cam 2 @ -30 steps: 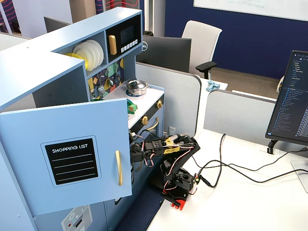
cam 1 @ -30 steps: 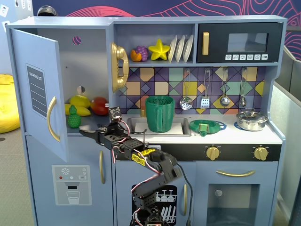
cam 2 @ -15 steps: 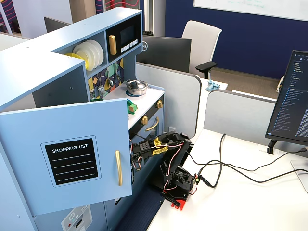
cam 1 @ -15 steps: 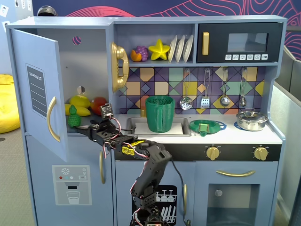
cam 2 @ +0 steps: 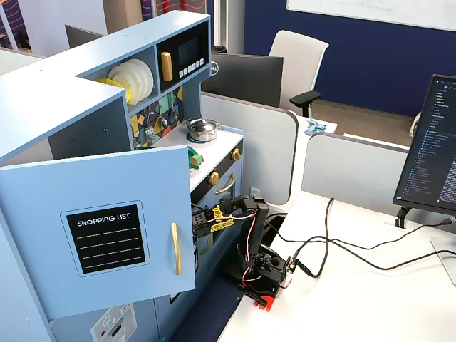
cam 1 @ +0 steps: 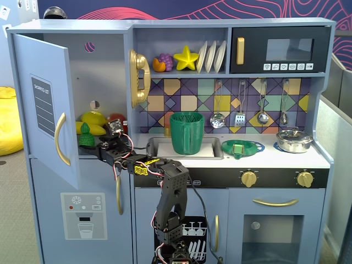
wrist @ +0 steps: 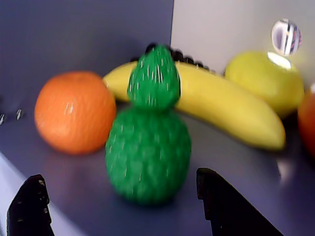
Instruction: Pick up the green pineapple from the left cabinet and place it in the green recipient
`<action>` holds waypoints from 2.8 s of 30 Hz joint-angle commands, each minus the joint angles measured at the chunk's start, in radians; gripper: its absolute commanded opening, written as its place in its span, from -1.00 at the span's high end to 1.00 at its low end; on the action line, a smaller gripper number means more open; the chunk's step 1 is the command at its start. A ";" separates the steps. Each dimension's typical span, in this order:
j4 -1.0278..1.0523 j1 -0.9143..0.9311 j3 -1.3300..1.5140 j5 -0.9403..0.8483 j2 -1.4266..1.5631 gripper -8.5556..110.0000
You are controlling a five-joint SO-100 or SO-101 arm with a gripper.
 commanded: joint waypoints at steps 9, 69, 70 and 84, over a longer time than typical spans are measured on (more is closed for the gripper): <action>0.064 -0.012 -0.241 -0.011 -0.126 0.30; 0.864 0.666 -0.138 0.011 0.874 0.86; 0.842 0.686 -0.166 0.017 0.825 0.86; 0.712 0.773 -0.630 0.005 0.143 0.86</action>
